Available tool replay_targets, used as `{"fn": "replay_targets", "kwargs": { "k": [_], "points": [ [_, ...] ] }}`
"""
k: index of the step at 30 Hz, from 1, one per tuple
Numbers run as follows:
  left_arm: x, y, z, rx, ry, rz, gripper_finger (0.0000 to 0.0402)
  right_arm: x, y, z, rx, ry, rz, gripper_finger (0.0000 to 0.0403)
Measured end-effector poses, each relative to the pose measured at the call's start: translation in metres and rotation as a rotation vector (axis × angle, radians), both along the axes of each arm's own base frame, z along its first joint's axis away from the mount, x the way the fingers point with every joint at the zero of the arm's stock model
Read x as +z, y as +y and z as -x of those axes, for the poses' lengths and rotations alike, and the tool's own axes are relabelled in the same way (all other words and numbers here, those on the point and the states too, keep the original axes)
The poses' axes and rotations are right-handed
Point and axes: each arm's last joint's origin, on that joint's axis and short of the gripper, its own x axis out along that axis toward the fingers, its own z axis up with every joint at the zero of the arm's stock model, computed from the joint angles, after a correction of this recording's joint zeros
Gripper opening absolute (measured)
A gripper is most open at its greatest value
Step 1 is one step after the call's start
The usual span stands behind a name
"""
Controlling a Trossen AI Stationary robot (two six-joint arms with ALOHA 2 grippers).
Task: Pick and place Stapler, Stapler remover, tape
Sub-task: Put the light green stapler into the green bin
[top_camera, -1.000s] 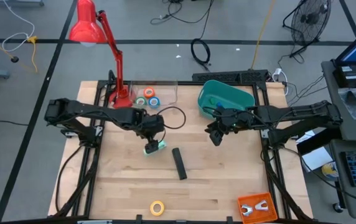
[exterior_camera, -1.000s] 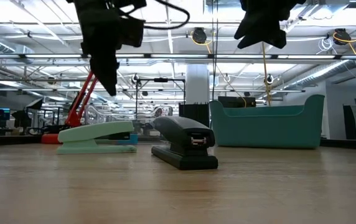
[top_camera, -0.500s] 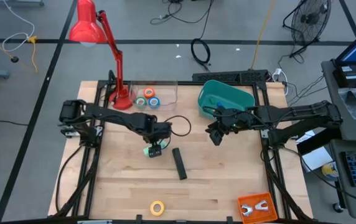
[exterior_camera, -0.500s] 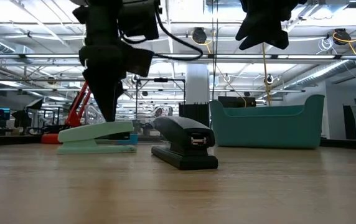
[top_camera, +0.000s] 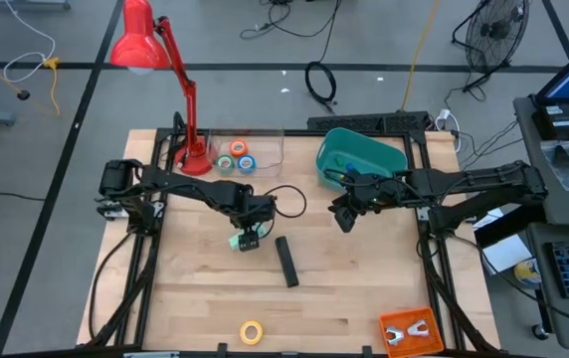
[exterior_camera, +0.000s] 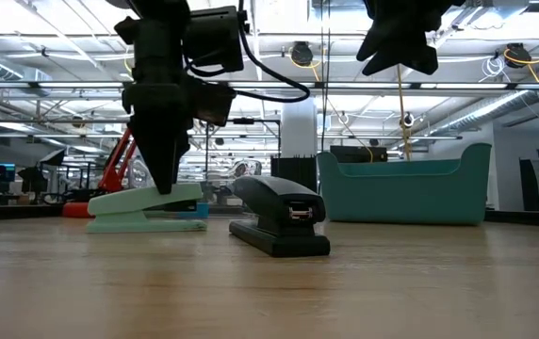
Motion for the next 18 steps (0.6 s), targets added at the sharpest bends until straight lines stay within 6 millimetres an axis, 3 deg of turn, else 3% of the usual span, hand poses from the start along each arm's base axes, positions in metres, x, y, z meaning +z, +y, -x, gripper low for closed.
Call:
{"fn": "replay_targets", "kwargs": {
  "k": [18],
  "points": [
    [0.0000,0.0002,0.0000,0.019,0.001,0.001,0.0291,0.0000,0.0000,0.0000,-0.001,0.000,0.001,0.0114]
  ]
}}
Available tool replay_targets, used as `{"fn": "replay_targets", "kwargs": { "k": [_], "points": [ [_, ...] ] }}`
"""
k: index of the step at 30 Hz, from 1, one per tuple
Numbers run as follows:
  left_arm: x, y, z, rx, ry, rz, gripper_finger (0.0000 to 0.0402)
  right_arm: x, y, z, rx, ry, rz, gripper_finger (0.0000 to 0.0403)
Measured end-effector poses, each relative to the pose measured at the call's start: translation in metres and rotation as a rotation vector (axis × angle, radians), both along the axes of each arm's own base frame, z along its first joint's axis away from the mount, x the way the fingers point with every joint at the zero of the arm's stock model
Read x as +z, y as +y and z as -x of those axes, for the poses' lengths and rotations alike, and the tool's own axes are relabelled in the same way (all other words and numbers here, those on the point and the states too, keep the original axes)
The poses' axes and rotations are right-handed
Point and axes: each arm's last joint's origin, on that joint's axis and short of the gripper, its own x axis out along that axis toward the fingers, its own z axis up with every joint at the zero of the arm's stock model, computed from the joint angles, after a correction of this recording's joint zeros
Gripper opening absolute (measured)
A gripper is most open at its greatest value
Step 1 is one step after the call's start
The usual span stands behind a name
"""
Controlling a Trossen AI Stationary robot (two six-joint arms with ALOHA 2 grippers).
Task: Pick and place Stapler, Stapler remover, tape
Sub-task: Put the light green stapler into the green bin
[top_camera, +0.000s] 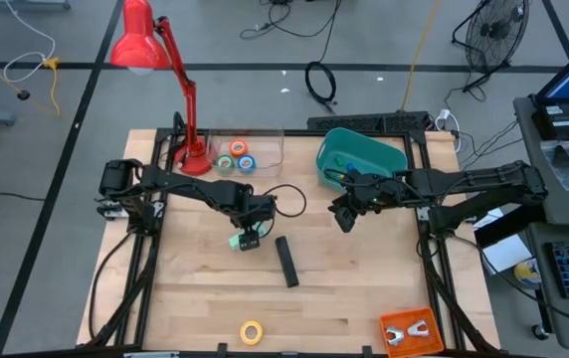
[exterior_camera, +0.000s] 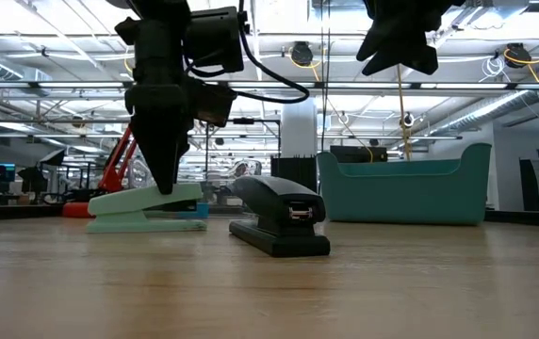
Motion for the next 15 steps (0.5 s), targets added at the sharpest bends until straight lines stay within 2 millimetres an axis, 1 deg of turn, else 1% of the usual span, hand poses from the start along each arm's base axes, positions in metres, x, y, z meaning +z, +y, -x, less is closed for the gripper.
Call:
{"fn": "replay_targets", "kwargs": {
  "k": [6,15],
  "points": [
    [-0.002,0.001,0.001,0.000,0.004,-0.022,0.0291,0.000,0.000,0.000,0.000,0.000,0.000,0.0114],
    [-0.019,0.000,0.014,0.027,0.070,-0.001,0.0291,0.000,0.000,0.000,0.001,0.000,0.001,0.0114]
  ]
}}
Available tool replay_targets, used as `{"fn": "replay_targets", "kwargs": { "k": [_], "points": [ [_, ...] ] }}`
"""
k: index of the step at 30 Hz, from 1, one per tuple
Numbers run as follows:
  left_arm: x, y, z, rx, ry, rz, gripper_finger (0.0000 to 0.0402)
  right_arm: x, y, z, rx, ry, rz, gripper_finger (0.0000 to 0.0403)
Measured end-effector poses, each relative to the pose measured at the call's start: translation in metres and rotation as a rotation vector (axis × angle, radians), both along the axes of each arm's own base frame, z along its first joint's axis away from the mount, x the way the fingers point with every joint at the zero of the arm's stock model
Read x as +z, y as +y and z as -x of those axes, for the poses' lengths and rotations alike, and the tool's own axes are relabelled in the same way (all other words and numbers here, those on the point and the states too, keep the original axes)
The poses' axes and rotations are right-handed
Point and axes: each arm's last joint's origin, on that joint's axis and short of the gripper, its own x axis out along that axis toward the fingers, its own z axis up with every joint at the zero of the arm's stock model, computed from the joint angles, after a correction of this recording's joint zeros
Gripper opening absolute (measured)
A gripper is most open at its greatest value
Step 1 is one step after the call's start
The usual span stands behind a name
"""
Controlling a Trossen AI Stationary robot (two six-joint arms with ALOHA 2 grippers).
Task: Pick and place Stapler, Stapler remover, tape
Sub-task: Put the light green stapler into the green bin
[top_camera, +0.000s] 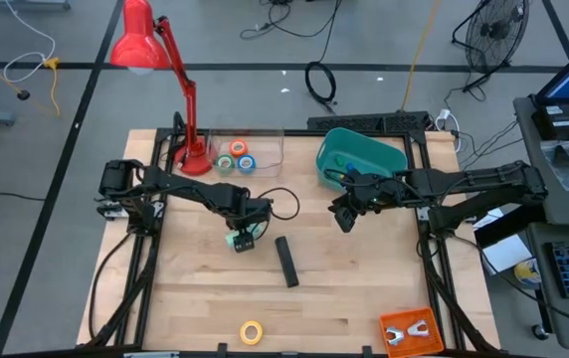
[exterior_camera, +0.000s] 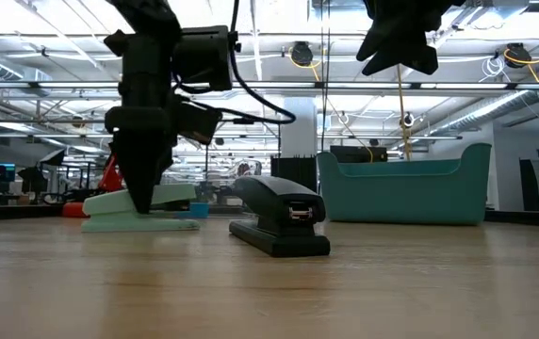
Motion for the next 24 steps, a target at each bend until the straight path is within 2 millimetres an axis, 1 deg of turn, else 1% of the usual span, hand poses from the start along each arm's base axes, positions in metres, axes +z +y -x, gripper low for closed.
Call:
{"fn": "replay_targets", "kwargs": {
  "k": [13,16,24],
  "points": [
    [0.0001,-0.0003,-0.0002,0.013,-0.002,0.012,0.0287,0.0000,0.0000,0.0000,-0.001,0.000,0.005,0.0114],
    [0.0001,-0.0005,0.0002,0.013,0.003,0.018,0.0261,0.0000,0.0000,0.0000,-0.001,0.000,0.005,0.0114],
    [0.0002,-0.0015,0.0005,-0.006,0.006,0.044,0.0156,0.0000,-0.0001,0.0000,-0.001,0.000,0.005,0.0114]
  ]
}}
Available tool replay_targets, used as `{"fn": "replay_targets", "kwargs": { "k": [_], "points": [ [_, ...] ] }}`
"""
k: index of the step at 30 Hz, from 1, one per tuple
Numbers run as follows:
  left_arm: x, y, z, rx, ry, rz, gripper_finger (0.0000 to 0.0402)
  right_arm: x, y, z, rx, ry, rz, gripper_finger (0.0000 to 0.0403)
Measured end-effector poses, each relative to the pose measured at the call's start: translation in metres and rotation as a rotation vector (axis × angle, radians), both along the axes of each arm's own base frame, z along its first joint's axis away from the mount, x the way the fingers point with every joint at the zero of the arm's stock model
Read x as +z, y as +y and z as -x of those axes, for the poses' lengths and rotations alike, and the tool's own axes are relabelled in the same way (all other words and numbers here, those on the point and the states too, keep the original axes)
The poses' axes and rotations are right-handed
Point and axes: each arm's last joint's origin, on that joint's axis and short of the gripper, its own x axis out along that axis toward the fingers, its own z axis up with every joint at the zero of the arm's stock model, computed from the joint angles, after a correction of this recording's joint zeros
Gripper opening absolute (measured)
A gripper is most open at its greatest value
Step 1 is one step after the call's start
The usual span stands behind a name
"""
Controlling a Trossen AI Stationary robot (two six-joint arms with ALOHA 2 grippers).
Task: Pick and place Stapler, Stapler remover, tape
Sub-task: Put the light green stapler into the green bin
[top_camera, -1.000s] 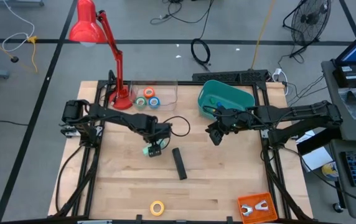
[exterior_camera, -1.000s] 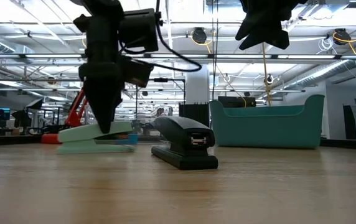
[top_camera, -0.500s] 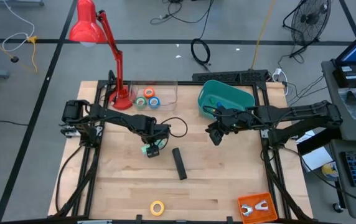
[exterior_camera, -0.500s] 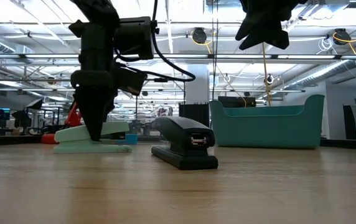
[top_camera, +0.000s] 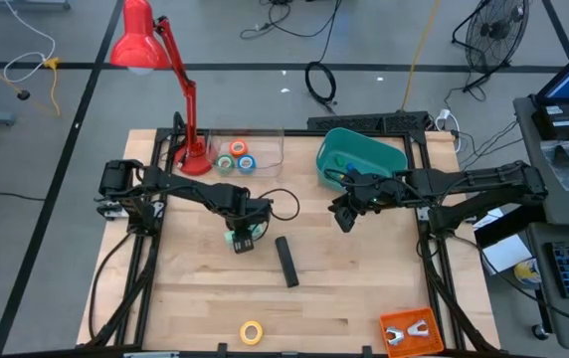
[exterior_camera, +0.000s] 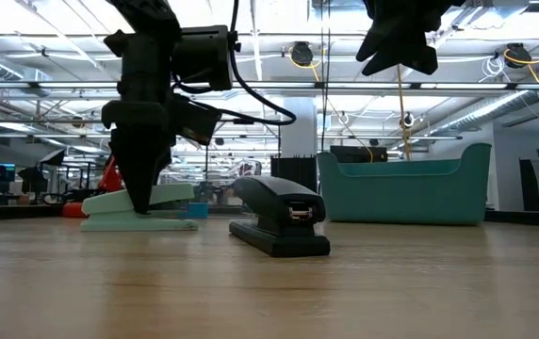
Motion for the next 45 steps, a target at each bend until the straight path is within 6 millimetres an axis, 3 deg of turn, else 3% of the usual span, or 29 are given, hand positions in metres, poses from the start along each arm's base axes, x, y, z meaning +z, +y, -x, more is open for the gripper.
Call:
{"fn": "replay_targets", "kwargs": {
  "k": [4,14,21,30,34,41,45],
  "points": [
    [0.000,0.000,0.000,0.009,0.004,0.000,0.0124,0.000,0.000,0.000,0.002,0.000,0.002,0.0114],
    [0.010,0.005,-0.001,0.064,-0.024,0.039,0.0148,-0.001,0.005,0.001,0.024,0.017,-0.035,0.0114],
    [0.029,0.011,-0.015,0.090,-0.097,0.114,0.0124,-0.006,0.015,0.008,0.033,0.088,-0.069,0.0114],
    [0.085,0.030,-0.044,0.122,-0.305,0.115,0.0155,-0.023,0.038,0.041,0.016,0.431,-0.120,0.0114],
    [0.117,0.048,-0.053,0.146,-0.421,0.094,0.0139,-0.026,0.052,0.054,-0.014,0.524,-0.130,0.0114],
    [0.168,0.091,-0.061,0.235,-0.659,0.045,0.0124,-0.027,0.070,0.066,-0.195,0.496,-0.146,0.0114],
    [0.185,0.111,-0.066,0.305,-0.751,0.058,0.0137,-0.026,0.081,0.071,-0.302,0.434,-0.175,0.0114]
  ]
}}
